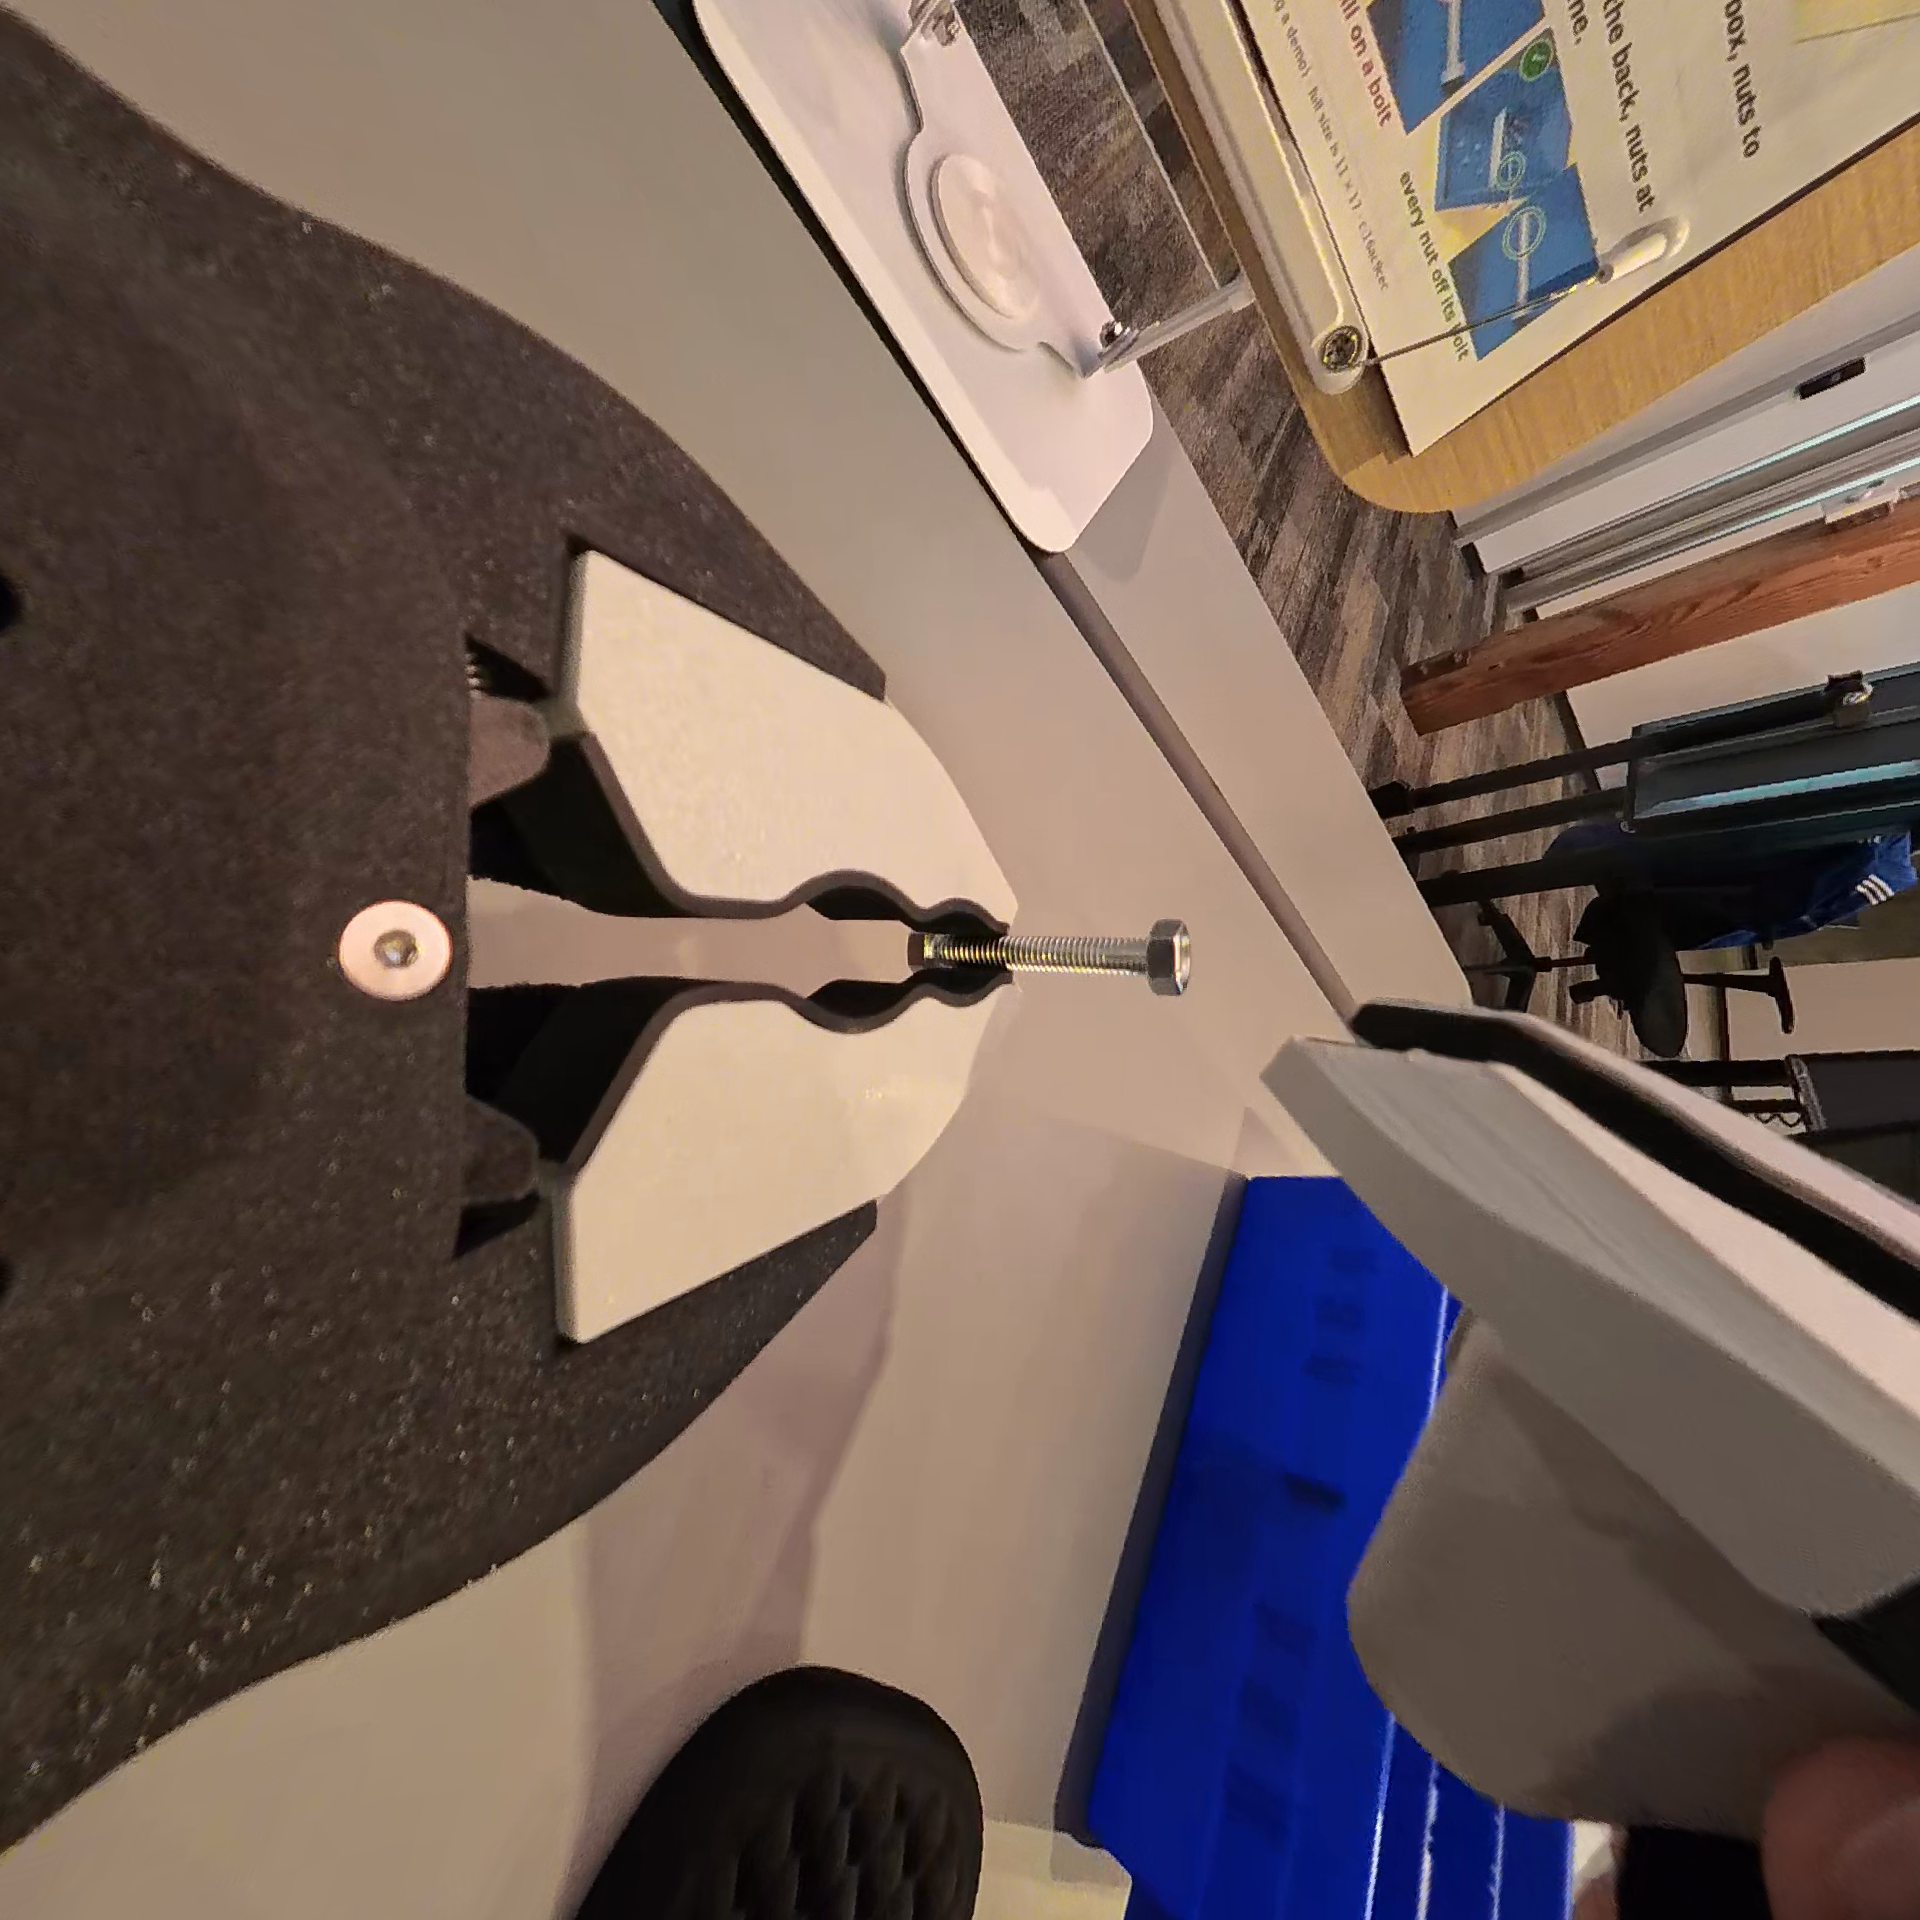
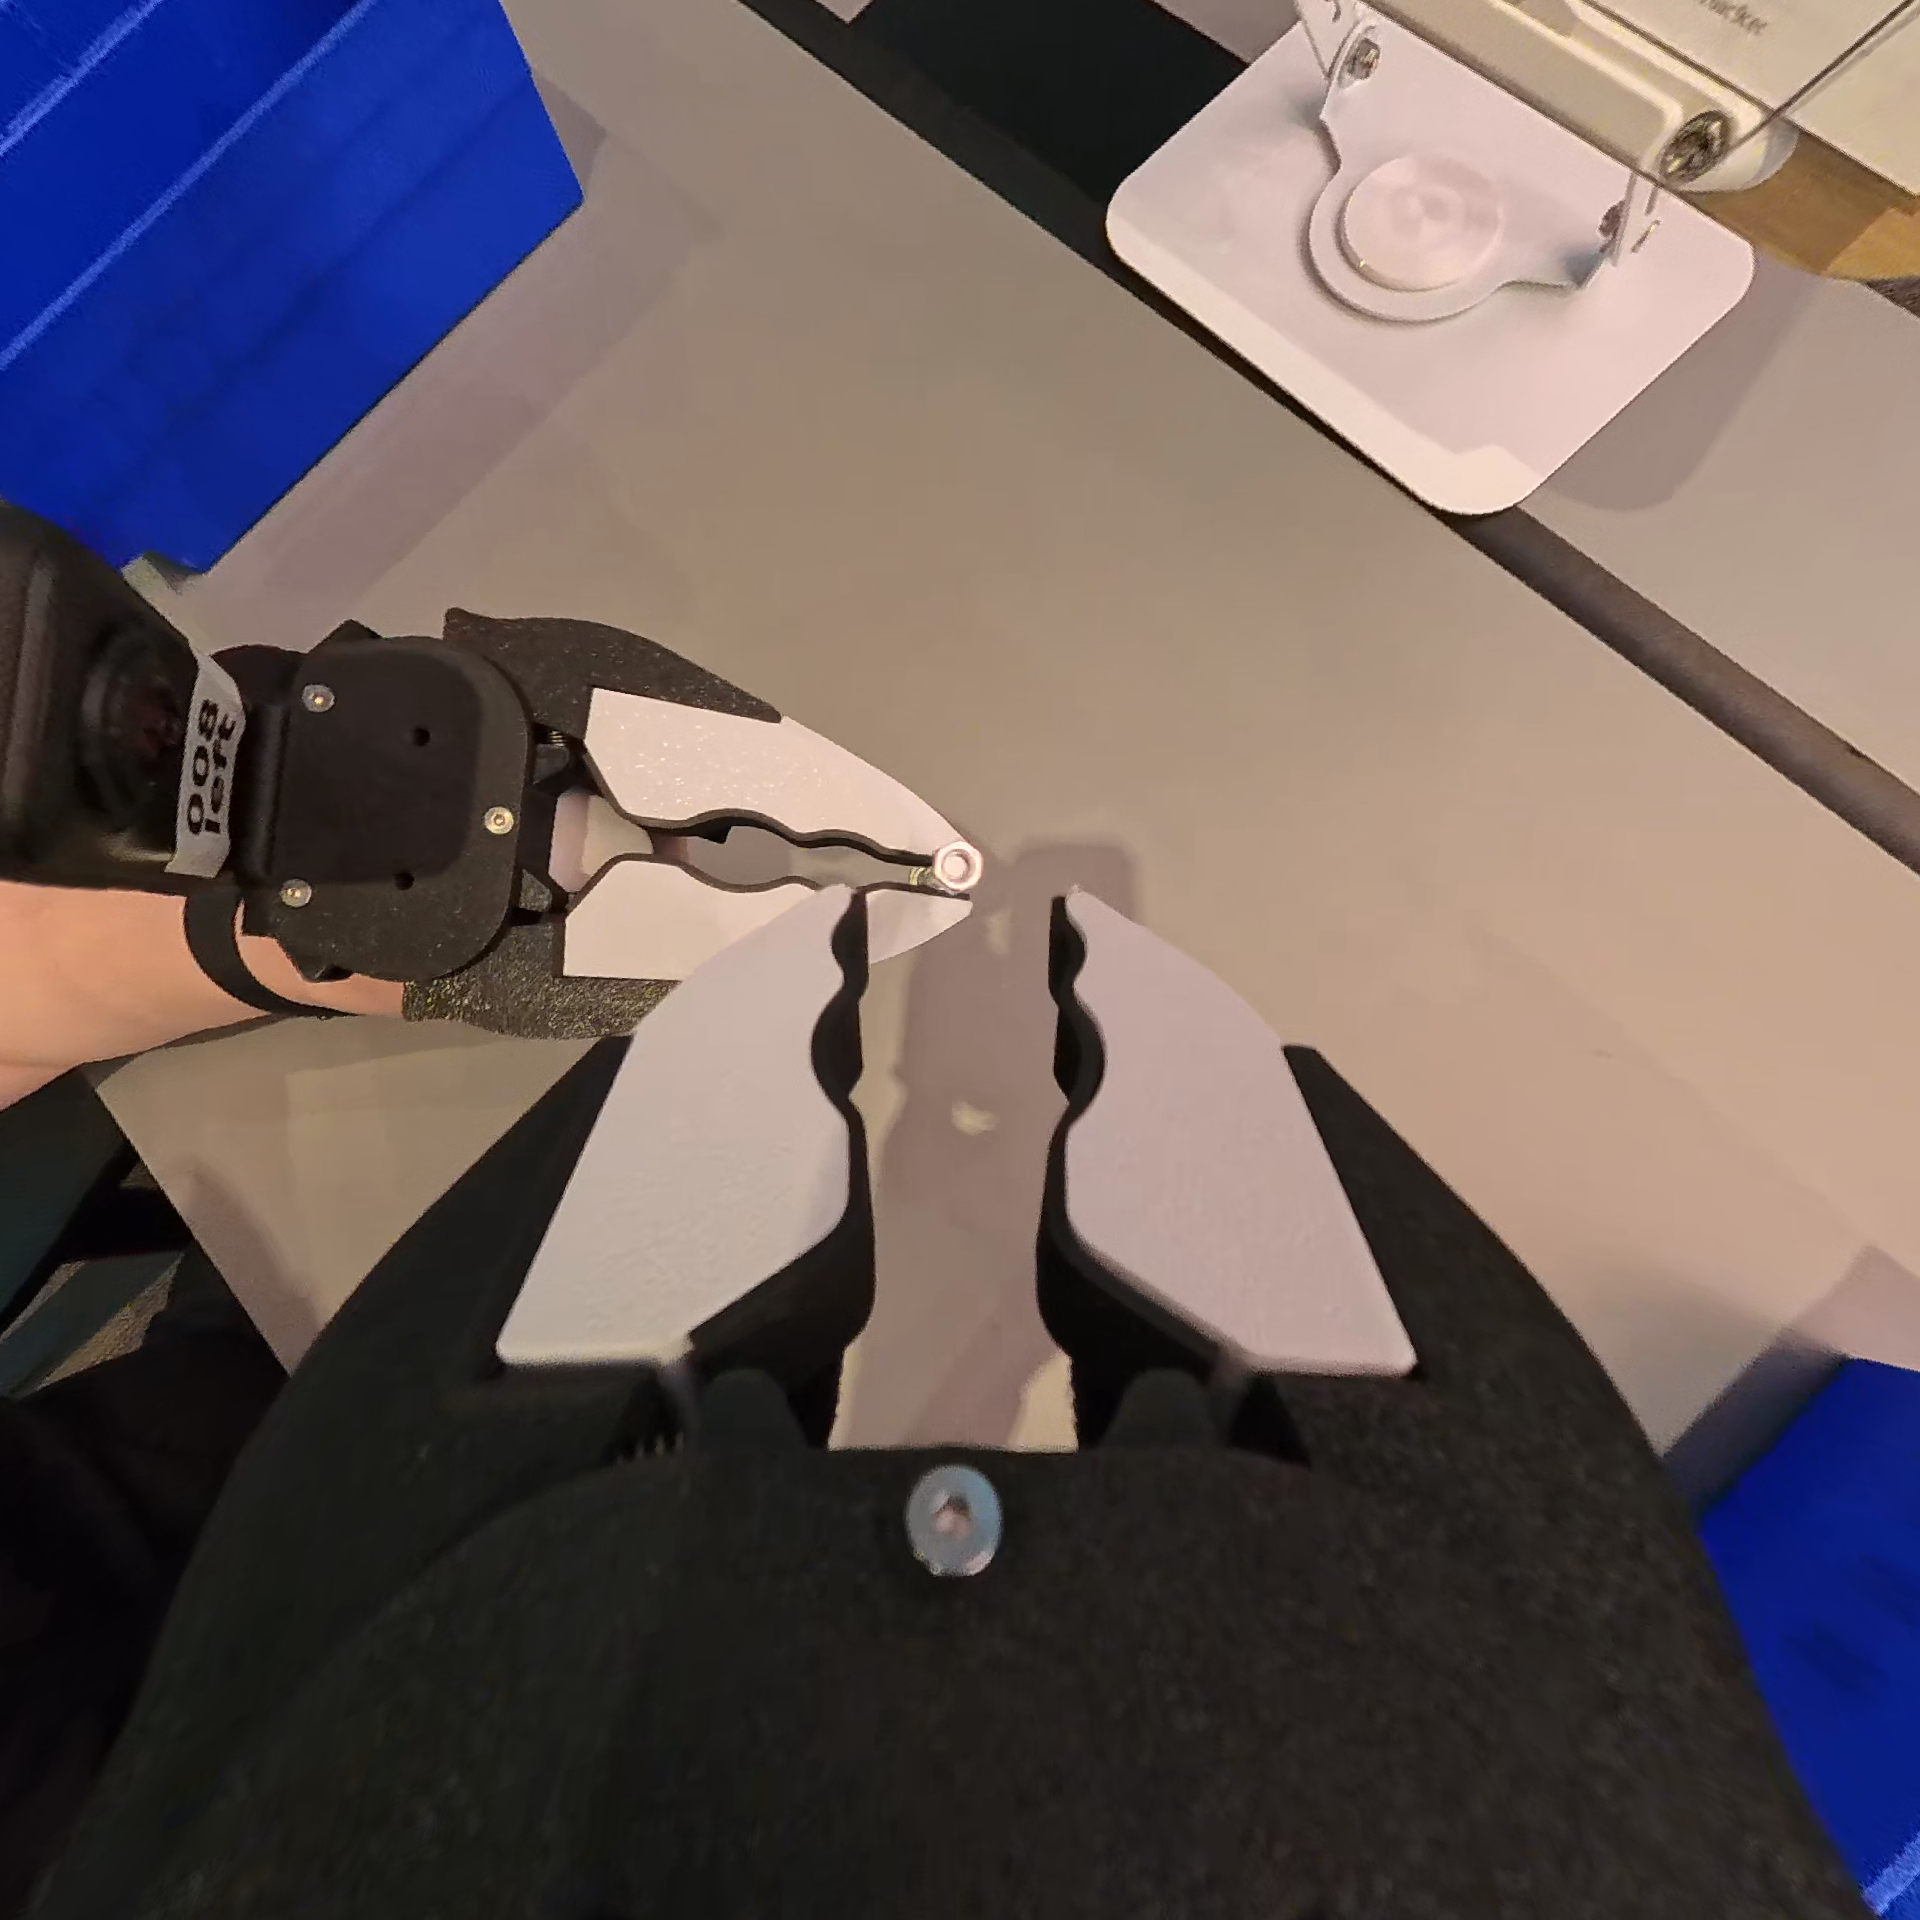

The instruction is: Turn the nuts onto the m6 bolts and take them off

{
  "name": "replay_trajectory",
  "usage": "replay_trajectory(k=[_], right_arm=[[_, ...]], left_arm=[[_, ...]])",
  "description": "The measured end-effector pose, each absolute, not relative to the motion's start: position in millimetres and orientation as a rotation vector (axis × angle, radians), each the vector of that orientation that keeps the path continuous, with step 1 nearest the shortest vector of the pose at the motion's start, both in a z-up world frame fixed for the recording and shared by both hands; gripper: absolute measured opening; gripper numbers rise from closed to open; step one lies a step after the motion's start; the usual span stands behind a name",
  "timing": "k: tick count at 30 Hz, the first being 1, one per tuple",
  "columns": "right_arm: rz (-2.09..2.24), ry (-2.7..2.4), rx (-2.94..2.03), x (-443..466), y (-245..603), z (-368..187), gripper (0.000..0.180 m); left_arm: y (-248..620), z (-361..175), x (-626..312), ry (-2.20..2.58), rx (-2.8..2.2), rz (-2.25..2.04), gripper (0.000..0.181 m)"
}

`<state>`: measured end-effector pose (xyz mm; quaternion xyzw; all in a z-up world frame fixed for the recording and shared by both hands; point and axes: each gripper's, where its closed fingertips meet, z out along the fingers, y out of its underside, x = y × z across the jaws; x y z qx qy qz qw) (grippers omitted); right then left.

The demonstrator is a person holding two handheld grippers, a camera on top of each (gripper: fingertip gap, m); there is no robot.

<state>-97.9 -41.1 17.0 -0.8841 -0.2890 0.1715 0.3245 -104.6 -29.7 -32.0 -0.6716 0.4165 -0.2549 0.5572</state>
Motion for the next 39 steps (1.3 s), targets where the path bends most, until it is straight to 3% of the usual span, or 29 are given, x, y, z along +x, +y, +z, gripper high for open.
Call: replay_trajectory(k=[10,14,18,39], right_arm=[[0.415,-0.796,-2.374,-103.8,-37.1,-0.5,0.031],[0.448,-0.834,-2.383,-103.7,-39.7,-3.2,0.011],[0.48,-0.893,-2.372,-103.6,-42.7,-2.9,0.01],[0.868,-1.786,-1.657,-102.0,-128.8,13.2,0.009]], left_arm=[[-31.4,-30.0,-103.8,0.99,-1.57,-0.596,0.005],[-33.1,-28.4,-103.0,0.995,-1.565,-0.606,0.005],[-37.1,-28.1,-100.4,1.023,-1.558,-0.649,0.005],[-140.5,-12.6,-94.3,1.547,-1.411,-1.472,0.005]])
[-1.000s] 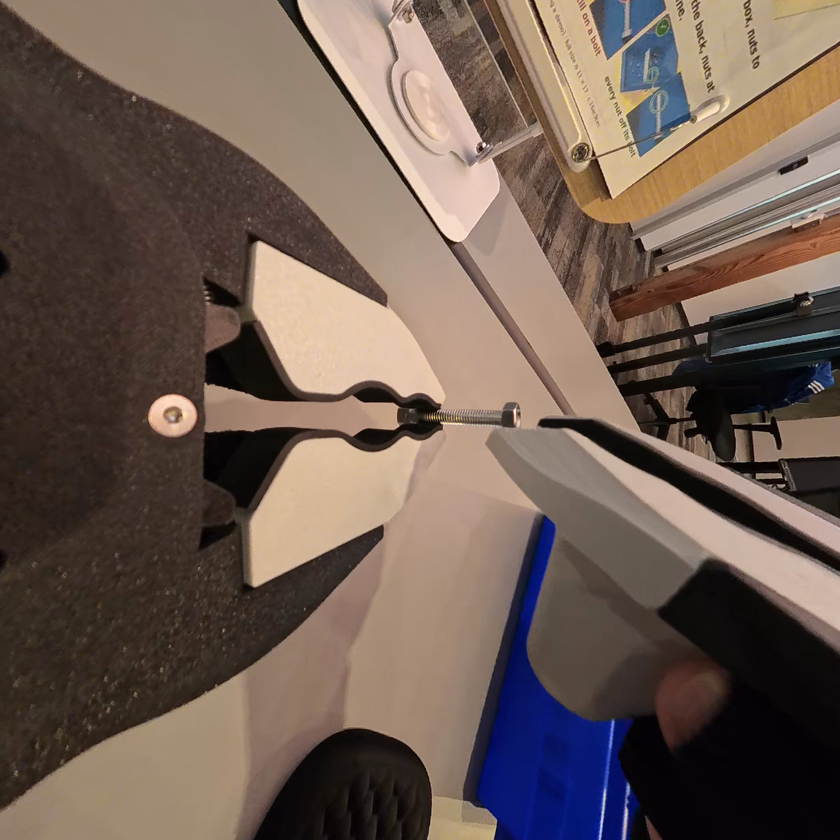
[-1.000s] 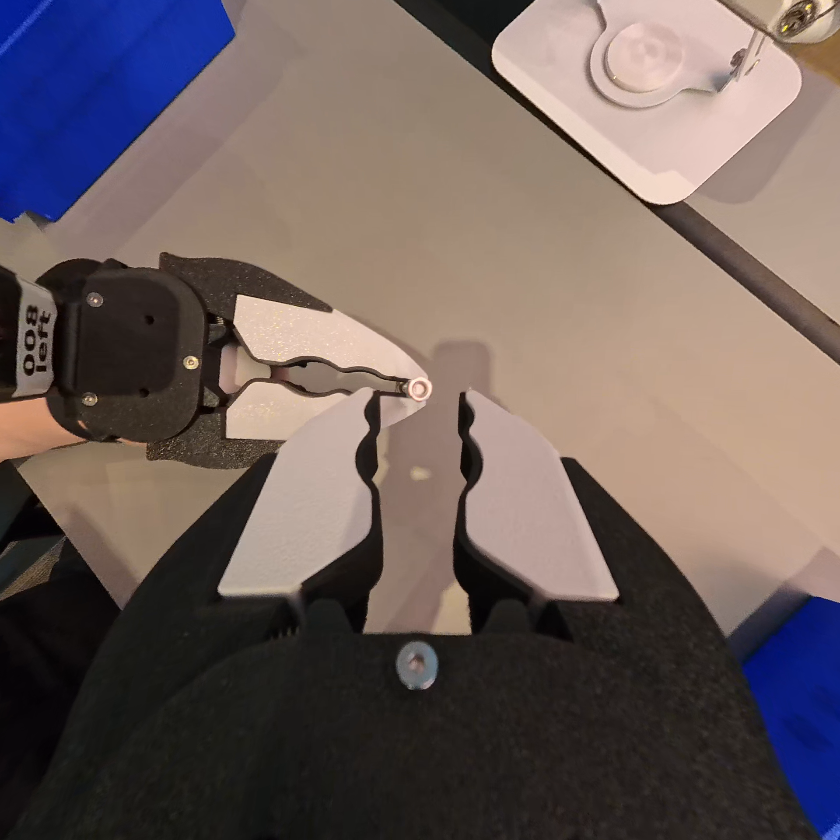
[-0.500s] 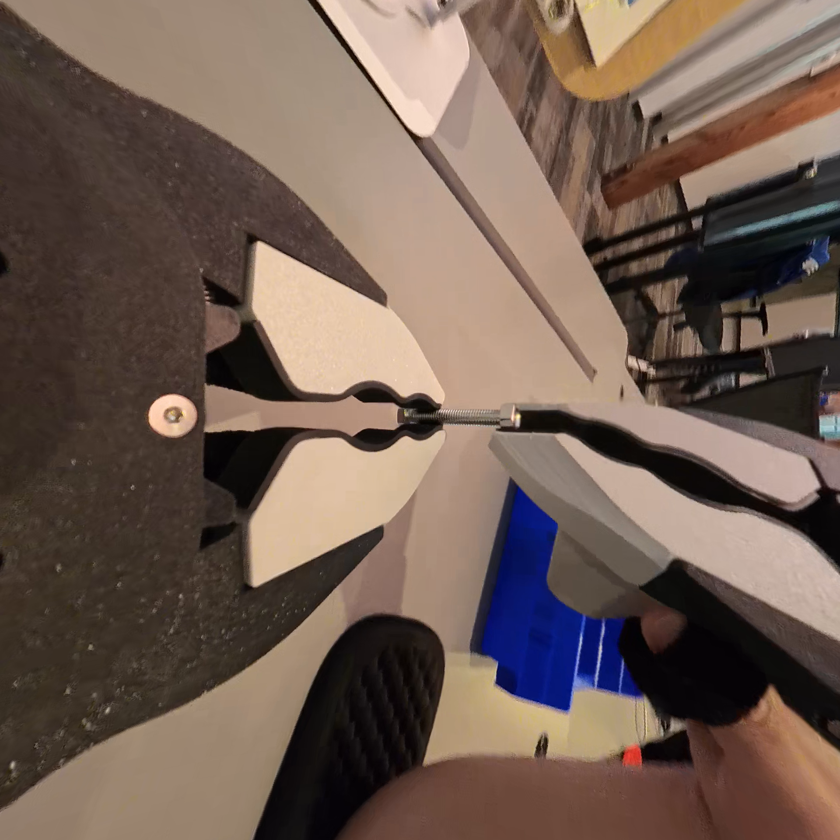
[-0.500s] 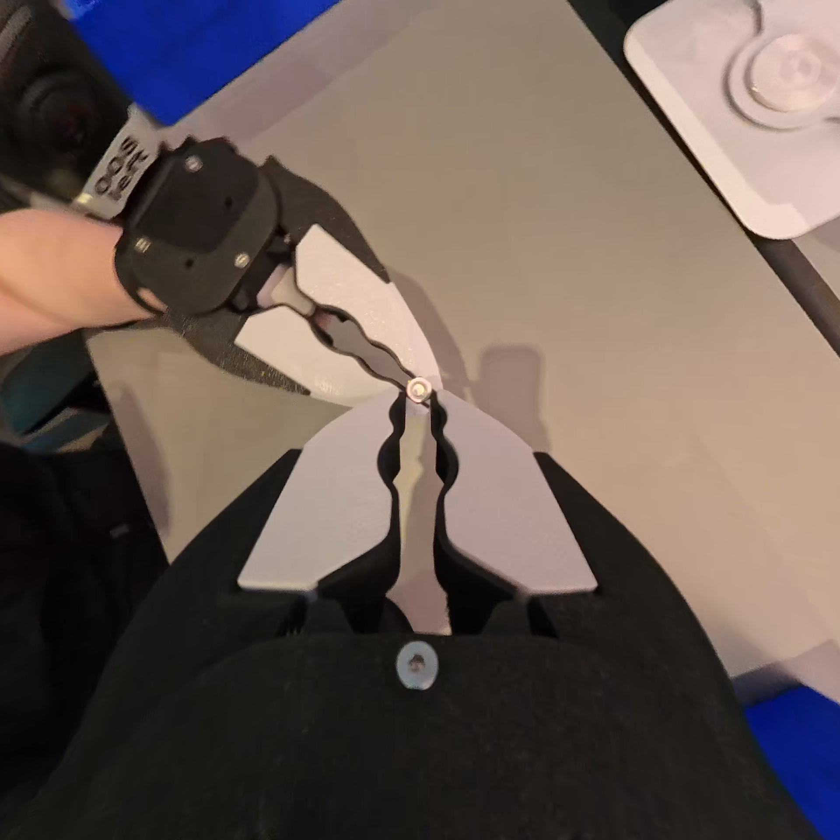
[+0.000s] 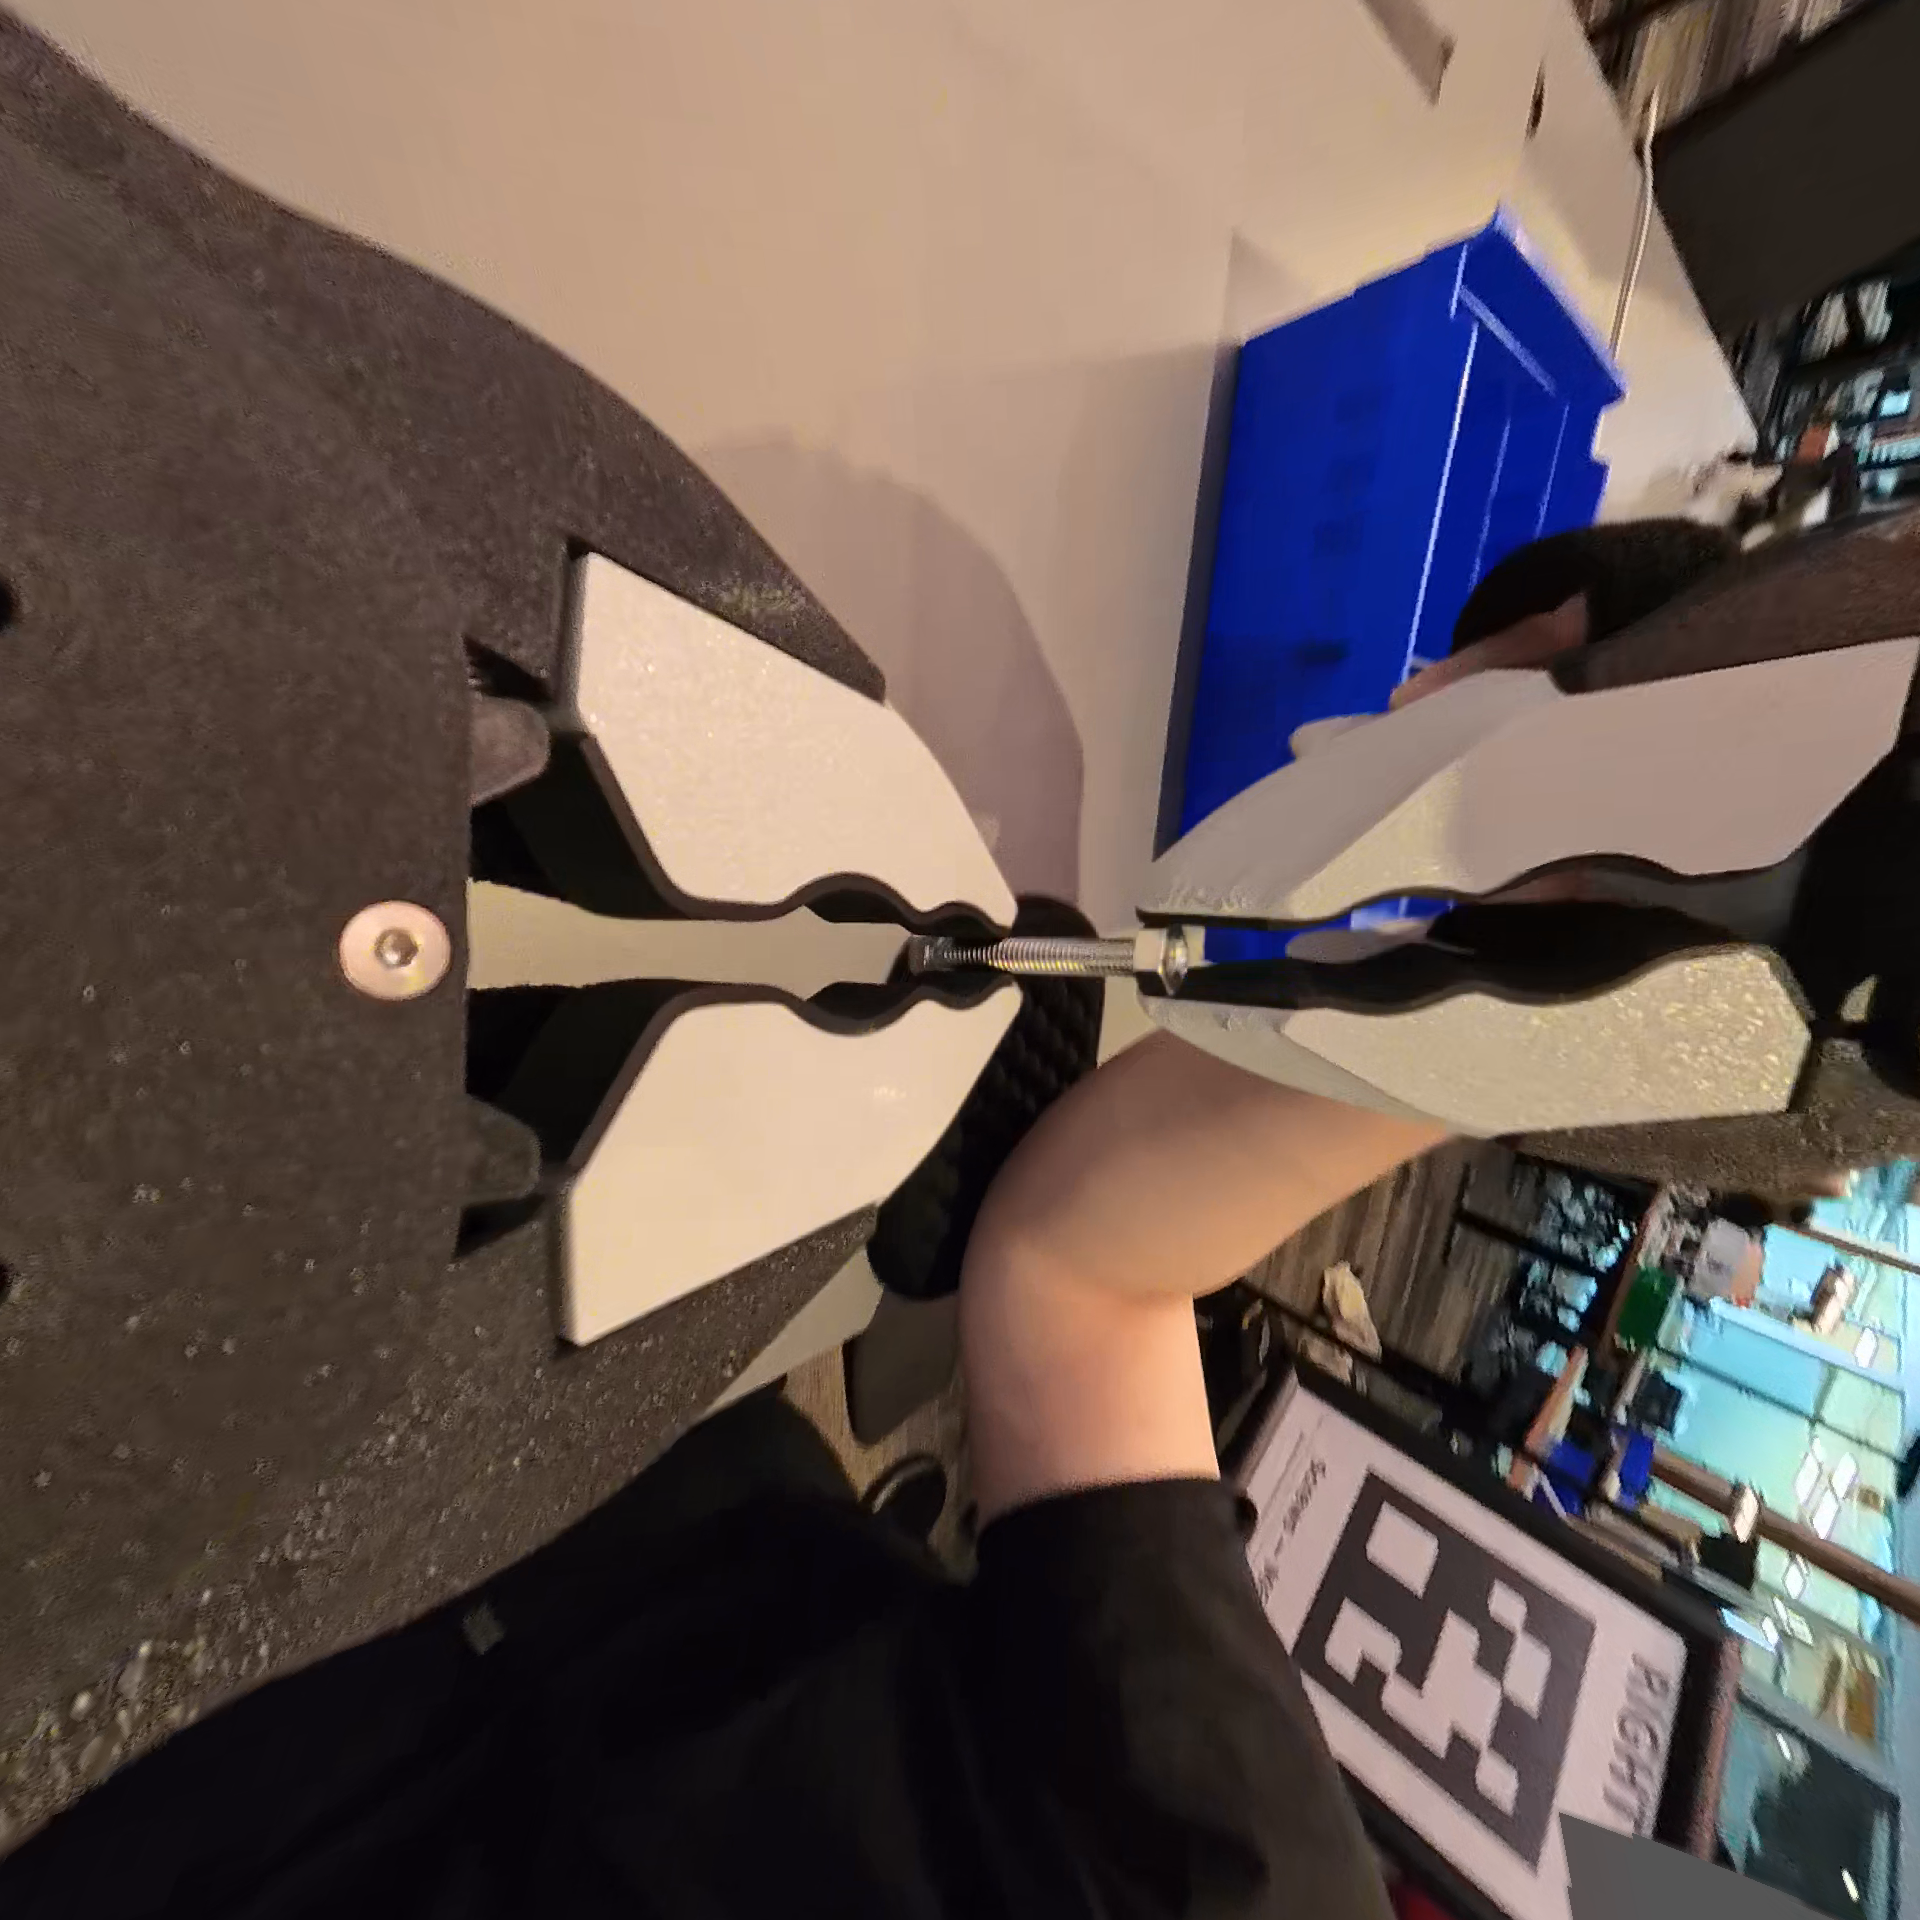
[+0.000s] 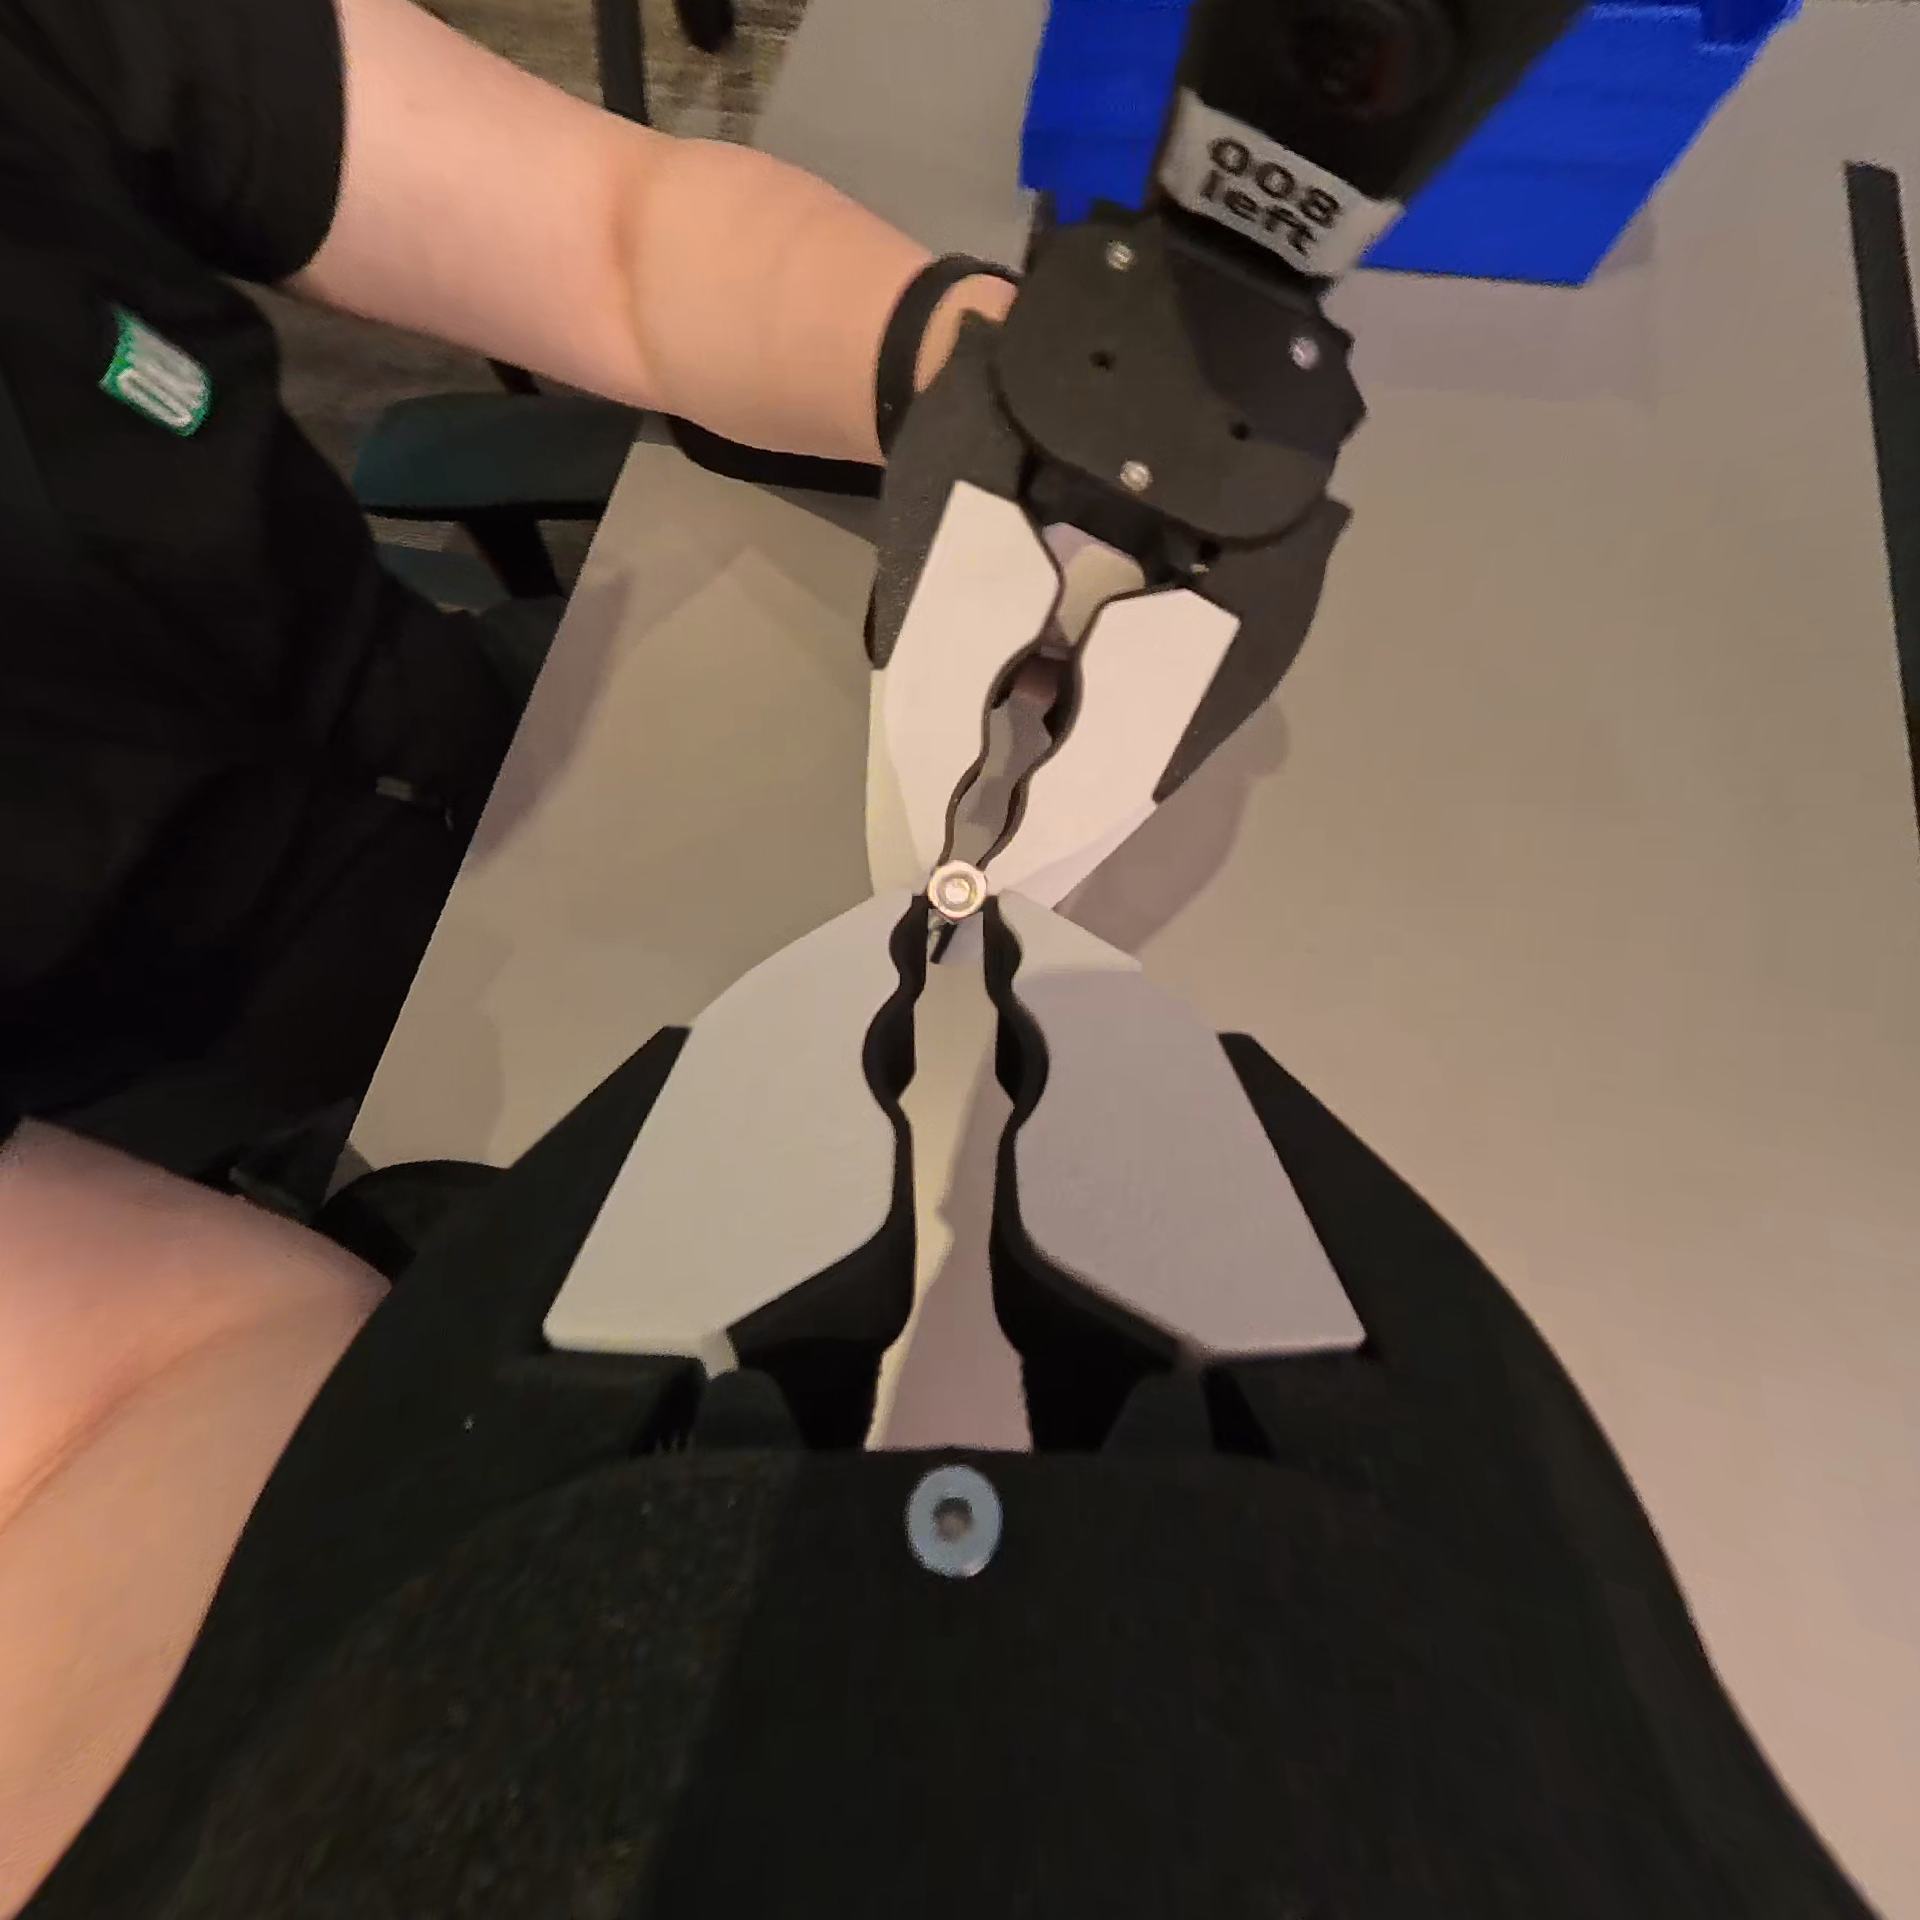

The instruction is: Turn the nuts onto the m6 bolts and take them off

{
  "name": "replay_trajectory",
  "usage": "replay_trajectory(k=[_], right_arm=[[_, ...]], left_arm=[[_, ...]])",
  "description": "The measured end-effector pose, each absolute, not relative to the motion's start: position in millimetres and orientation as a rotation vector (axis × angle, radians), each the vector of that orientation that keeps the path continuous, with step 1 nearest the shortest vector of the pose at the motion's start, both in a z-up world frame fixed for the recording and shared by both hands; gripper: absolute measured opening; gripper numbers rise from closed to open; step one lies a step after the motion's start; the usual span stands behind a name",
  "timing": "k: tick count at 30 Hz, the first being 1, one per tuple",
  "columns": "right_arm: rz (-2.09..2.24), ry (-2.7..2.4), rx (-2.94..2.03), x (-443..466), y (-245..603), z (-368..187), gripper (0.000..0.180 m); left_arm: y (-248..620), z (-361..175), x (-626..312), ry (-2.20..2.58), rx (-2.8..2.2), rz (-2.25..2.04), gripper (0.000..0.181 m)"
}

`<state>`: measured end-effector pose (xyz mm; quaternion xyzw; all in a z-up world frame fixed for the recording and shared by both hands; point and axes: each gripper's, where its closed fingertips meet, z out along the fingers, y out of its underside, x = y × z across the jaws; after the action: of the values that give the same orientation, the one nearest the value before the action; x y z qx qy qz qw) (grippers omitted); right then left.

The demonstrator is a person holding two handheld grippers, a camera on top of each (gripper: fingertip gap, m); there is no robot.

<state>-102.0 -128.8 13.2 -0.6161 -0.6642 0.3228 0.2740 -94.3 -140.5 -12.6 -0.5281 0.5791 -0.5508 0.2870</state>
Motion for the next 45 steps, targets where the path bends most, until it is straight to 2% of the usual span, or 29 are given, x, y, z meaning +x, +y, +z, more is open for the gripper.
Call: replay_trajectory(k=[6,16,20,23,26,29,35,45], right_arm=[[0.943,-1.8,-1.504,-108.5,-140.9,30.5,0.009],[0.732,-1.555,-1.584,-96.2,-108.5,56.6,0.009],[0.391,-1.142,-1.808,-33.6,-84.2,85.7,0.009],[0.132,-0.903,-2.027,47.1,-85.1,82.1,0.01],[-0.006,-0.681,-2.277,131.7,-97.7,53.2,0.009],[-0.039,-0.494,-2.501,199.5,-126.3,-2.8,0.01],[0.072,-0.206,-2.781,260.7,-148.5,-107.4,0.01],[0.068,-0.134,-2.881,273.1,-151.3,-147.0,0.01]], left_arm=[[-155.0,-2.4,-99.7,1.564,-1.36,-1.649,0.005],[-124.5,-8.4,-97.5,1.473,-1.425,-1.431,0.005],[-109.1,-6.7,-99.3,1.393,-1.467,-1.397,0.005],[-105.3,-2.9,-102.1,1.398,-1.455,-1.356,0.005],[-105.3,6.6,-102.4,1.376,-1.437,-1.369,0.005],[-106.0,12.0,-102.1,1.378,-1.424,-1.342,0.005],[-109.9,22.9,-100.6,1.375,-1.399,-1.338,0.005],[-111.5,25.1,-97.0,1.395,-1.399,-1.316,0.005]])
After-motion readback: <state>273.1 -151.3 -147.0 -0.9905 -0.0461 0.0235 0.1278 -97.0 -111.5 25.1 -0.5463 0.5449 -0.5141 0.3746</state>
